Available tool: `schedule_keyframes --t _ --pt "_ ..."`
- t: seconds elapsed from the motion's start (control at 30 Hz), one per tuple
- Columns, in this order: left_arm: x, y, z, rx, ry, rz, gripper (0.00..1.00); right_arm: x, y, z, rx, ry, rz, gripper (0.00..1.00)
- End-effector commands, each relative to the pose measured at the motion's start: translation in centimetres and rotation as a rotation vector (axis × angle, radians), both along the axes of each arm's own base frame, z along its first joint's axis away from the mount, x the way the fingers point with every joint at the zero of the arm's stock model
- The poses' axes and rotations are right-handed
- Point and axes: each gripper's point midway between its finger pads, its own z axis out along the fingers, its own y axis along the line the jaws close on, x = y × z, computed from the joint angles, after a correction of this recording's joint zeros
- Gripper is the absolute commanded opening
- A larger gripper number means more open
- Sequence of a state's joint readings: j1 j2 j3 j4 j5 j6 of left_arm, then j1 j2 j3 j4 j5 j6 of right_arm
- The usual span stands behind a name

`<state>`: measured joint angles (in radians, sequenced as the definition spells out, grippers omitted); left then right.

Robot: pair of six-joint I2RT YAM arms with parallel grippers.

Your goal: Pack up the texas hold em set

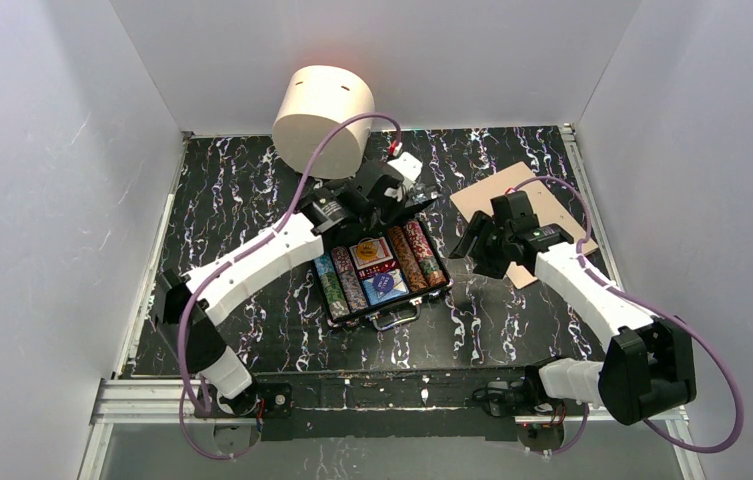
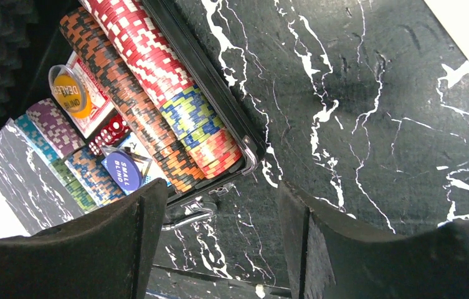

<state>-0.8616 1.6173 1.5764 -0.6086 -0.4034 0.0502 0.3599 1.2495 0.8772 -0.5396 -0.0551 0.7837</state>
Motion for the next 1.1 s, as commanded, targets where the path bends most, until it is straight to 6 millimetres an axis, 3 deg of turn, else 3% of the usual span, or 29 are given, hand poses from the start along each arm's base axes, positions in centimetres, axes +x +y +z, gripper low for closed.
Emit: schedule_keyframes --t 0.0,0.27,0.4,0.5,0.67,0.8,0.93,1.07 --pt "-4.2 -0.6 -4.5 -0.125 0.217 0.055 0.30 0.8 -0.6 2.5 0.004 -0.053 -0.066 0.73" --pt "-8.6 -2.6 -7.0 -0.216 0.366 -0.036 0.39 0.0 -0.8 2.1 0.013 -0.035 -0.090 0.73" --pt "-11.2 -4.3 -7.0 -0.288 0.464 -0.169 0.46 -0.7 -1.1 1.7 0.010 -0.023 -0.094 0.73" --pt "-11.8 -5.4 -6.4 -0.338 0.484 -0.230 0.54 -1.1 -1.7 1.2 -0.009 -0.021 -0.109 0.73" --pt "-12.2 -6.5 -5.9 -0.366 0.494 -0.294 0.63 -2.1 -2.2 0.4 -0.018 -0.003 -0.127 0.73" --pt "-9.9 -5.7 -6.3 -0.315 0.410 -0.211 0.62 -2.7 -2.1 0.1 0.002 -0.019 -0.115 0.72" --pt "-7.0 -4.7 -8.0 -0.249 0.341 -0.041 0.52 -2.6 1.0 1.2 0.143 -0.114 0.066 0.63" --pt "-7.9 -5.5 -10.6 -0.210 0.431 -0.082 0.46 -3.2 2.7 1.2 0.221 -0.126 0.180 0.56"
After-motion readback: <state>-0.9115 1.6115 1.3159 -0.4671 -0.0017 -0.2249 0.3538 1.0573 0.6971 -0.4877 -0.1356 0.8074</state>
